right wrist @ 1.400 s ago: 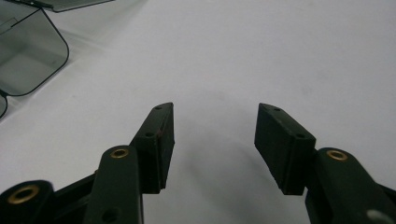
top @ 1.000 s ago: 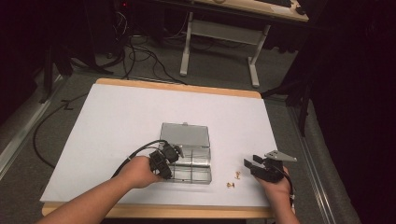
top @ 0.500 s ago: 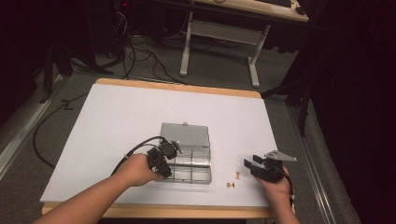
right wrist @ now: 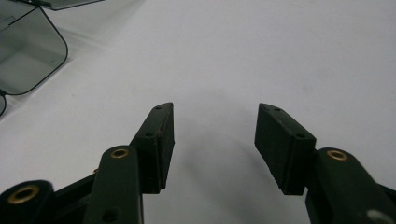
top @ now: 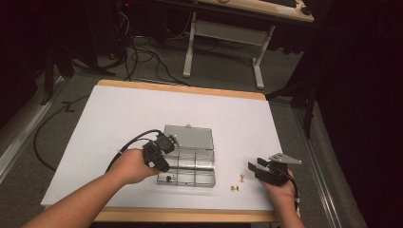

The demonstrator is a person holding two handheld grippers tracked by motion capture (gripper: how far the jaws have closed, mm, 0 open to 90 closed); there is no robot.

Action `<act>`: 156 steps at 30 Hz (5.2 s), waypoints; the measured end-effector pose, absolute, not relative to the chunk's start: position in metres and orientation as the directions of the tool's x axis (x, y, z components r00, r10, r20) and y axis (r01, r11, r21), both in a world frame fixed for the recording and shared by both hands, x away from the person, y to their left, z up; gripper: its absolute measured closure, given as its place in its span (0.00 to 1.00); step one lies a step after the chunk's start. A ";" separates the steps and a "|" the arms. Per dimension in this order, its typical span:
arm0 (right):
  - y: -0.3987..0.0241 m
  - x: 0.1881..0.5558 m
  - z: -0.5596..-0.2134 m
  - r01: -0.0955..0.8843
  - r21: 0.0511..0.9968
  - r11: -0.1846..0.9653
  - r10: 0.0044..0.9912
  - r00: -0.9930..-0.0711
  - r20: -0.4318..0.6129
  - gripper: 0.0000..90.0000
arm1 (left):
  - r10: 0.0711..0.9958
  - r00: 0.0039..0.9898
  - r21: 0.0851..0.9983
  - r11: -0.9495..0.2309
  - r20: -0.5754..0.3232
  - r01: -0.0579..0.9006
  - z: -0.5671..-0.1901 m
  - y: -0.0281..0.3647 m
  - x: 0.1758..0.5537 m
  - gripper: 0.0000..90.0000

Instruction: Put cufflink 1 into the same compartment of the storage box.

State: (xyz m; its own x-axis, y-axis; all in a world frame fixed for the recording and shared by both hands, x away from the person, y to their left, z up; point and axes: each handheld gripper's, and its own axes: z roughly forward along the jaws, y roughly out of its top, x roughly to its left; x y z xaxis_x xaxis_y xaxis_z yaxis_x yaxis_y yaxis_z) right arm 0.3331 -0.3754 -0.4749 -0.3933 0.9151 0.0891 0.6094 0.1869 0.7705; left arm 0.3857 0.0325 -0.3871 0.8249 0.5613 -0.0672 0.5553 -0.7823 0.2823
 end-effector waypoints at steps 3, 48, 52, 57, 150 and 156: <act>-0.375 0.333 -0.475 0.609 0.771 0.188 0.915 -0.393 0.087 0.54 | 0.574 0.817 0.286 -0.774 -0.060 0.565 -0.386 0.041 0.387 0.73; -0.374 0.334 -0.475 0.614 0.767 0.187 0.918 -0.388 0.087 0.54 | 0.641 0.768 0.218 -0.750 0.008 0.624 -0.440 0.120 0.390 1.00; -0.375 0.333 -0.475 0.611 0.767 0.195 0.917 -0.392 0.080 0.54 | 0.641 0.768 0.220 -0.749 0.004 0.624 -0.440 0.119 0.389 1.00; -0.375 0.333 -0.475 0.609 0.771 0.185 0.917 -0.389 0.087 0.54 | 0.641 0.768 0.226 -0.748 0.001 0.624 -0.440 0.118 0.389 1.00; -0.374 0.333 -0.475 0.612 0.768 0.190 0.919 -0.387 0.081 0.54 | 0.601 0.799 0.268 -0.768 -0.010 0.581 -0.414 0.115 0.372 0.82; -0.375 0.333 -0.475 0.614 0.766 0.192 0.918 -0.389 0.081 0.54 | 0.598 0.802 0.273 -0.771 -0.002 0.576 -0.406 0.113 0.372 0.82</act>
